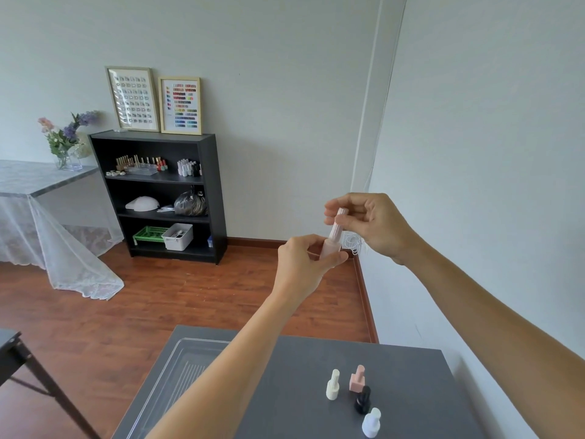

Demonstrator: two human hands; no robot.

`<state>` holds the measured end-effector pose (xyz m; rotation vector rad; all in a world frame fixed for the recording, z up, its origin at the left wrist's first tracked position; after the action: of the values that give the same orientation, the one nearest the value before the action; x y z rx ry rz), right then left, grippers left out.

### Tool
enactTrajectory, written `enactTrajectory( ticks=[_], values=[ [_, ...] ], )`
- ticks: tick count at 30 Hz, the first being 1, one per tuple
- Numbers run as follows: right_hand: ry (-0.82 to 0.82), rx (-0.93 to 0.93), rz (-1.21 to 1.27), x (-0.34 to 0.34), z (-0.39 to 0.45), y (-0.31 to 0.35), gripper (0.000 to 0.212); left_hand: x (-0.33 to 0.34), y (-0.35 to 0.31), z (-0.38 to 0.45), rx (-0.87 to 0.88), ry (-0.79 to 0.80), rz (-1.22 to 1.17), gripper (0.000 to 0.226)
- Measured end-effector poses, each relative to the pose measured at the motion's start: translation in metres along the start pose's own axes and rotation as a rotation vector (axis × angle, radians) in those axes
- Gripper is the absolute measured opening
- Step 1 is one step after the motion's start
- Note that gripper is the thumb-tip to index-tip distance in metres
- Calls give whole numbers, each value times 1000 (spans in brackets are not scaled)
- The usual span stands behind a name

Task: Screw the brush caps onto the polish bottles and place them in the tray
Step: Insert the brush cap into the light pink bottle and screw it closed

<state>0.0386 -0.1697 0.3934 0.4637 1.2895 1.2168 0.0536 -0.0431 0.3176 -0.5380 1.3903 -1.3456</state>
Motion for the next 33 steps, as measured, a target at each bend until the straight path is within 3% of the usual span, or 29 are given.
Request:
enactTrajectory(
  ticks=[3, 8, 10, 14, 18, 23, 28, 30, 33],
  values=[
    [-159, 49, -100, -14, -5, -3, 16, 4, 0, 0, -8, 15, 3, 19],
    [-300, 95, -422, -21, -8, 4, 57, 10, -1, 0, -5, 25, -2, 23],
    [-295, 139, -492, -19, -8, 0, 64, 11, -1, 0, -7, 28, -2, 25],
    [-98, 148, -203, -8, -5, -18, 49, 9, 1, 0, -25, 18, -1, 25],
    [109, 36, 114, 6, -8, -19, 36, 7, 4, -1, -34, 11, 6, 24],
    [-62, 64, 12, -10, -13, -18, 18, 12, 2, -2, -20, 23, 8, 21],
    [-226, 156, -238, -18, -18, -17, 55, 17, 0, -2, -17, 31, 4, 25],
    [-214, 174, -280, -15, -17, -18, 52, 17, 0, -2, -15, 32, 3, 24],
    [-41, 143, -78, -1, -13, -24, 42, 14, 0, -1, -9, 23, 12, 24]
  ],
)
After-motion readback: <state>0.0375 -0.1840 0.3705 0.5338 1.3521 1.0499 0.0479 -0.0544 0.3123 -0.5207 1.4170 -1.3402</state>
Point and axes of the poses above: each hand's wrist, its own z-axis towards the middle knuckle, its own x-axis out of the palm, y = z × x, the point moved 10 cm from there along z, towards the middle knuckle, and after that the axes turned 15 degrees about y, right-handed, at the moved point
